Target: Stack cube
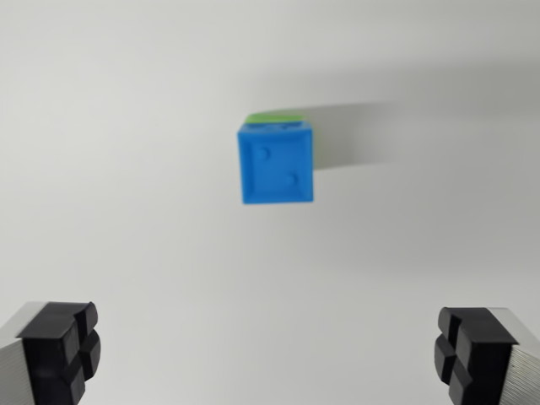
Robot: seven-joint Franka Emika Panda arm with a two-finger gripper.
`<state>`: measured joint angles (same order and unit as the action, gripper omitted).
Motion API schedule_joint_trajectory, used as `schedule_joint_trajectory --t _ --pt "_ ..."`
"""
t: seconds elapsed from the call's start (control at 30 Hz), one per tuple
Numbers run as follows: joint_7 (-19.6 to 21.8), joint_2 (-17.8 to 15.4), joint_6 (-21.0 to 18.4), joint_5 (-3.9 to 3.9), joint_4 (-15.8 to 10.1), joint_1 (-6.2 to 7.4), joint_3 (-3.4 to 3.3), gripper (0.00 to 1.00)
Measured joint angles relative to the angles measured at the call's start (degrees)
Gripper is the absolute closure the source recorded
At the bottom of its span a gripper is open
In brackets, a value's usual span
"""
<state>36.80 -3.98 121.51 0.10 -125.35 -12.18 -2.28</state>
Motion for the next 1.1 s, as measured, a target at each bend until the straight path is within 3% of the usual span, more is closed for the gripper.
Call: schedule_joint_trajectory --t 0.57,1.1 --pt "0.1 -2.1 -6.2 -0.04 4.1 0.00 0.00 0.00" --pt "0.1 -2.2 -7.1 -0.05 4.9 0.00 0.00 0.00"
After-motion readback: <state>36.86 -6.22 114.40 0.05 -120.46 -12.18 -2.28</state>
